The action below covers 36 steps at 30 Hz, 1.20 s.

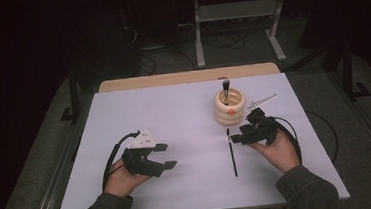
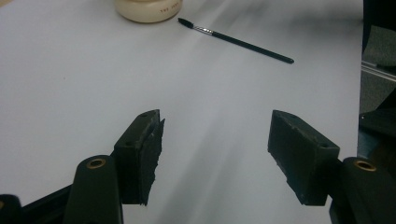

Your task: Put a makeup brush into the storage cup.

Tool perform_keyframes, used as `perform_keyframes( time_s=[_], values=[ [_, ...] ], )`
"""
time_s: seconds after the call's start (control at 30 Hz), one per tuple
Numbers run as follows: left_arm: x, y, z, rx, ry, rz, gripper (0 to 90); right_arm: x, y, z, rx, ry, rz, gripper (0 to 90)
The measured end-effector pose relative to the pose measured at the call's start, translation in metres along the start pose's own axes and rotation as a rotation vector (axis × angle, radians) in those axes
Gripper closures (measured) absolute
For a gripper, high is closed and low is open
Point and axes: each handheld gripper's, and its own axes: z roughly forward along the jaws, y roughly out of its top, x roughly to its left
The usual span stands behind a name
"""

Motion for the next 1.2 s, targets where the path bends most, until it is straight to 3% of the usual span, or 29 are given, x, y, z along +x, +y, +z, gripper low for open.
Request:
perform_keyframes(
  time_s=[0.7,0.97,1.2],
  values=[
    [-0.001,0.0,0.001,-0.002,-0.009,-0.006,34.3,0.007,-0.014,0.03,0.077,-0.016,0.027,50.4],
    [-0.001,0.0,0.0,-0.003,-0.011,-0.005,34.3,0.013,-0.013,0.042,0.123,-0.046,0.001,55.2],
    [-0.001,0.0,0.001,-0.003,-0.011,-0.009,34.3,0.019,-0.012,0.05,0.17,-0.102,-0.059,58.6]
  ],
)
